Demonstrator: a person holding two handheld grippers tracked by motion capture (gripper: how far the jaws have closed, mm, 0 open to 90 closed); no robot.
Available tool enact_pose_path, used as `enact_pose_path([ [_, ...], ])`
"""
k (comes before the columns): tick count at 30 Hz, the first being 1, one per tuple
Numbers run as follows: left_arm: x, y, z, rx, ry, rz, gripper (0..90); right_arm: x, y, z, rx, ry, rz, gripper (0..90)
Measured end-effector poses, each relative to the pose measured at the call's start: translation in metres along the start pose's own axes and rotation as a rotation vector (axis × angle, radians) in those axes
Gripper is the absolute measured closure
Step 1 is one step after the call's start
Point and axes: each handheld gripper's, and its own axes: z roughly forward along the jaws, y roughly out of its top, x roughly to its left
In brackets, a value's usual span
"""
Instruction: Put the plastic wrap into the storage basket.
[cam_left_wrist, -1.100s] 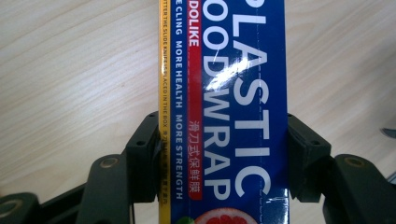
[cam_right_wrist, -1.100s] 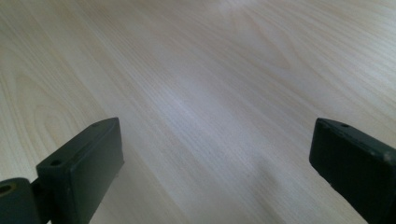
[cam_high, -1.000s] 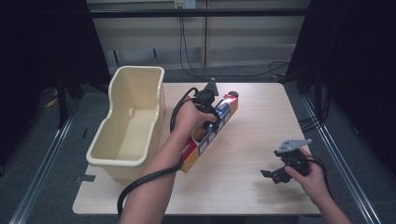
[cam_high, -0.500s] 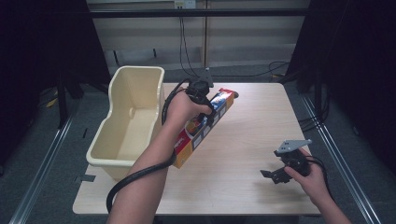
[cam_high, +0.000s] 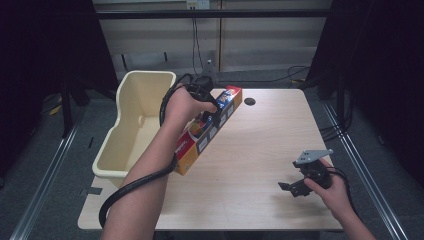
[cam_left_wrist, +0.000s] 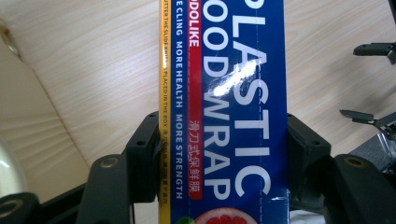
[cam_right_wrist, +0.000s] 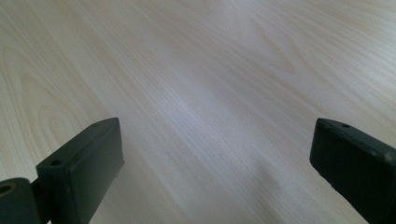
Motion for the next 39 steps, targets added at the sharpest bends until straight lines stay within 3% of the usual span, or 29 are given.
enact_pose_path([
  [12,0.01,-0.006,-0.019,-0.001,0.0,-0.029,40.6,0.0,0.0,-0.001,0.002,0.016,0.001,2.6],
  [20,0.016,-0.012,-0.032,-0.002,0.016,-0.059,40.6,-0.001,0.0,0.0,-0.005,-0.005,-0.011,2.6],
  [25,0.021,-0.016,-0.04,-0.013,0.014,-0.091,40.6,0.0,0.0,0.0,-0.002,-0.001,-0.011,2.6],
  [28,0.023,-0.018,-0.043,-0.01,0.015,-0.086,40.6,0.0,0.001,0.0,-0.002,-0.001,-0.011,2.6],
  [37,0.032,-0.025,-0.055,-0.029,0.022,-0.136,40.6,0.0,0.001,-0.001,-0.002,0.0,-0.007,2.5],
  [39,0.035,-0.026,-0.057,-0.019,0.027,-0.132,40.7,0.0,0.001,0.0,0.0,-0.002,-0.01,2.5],
])
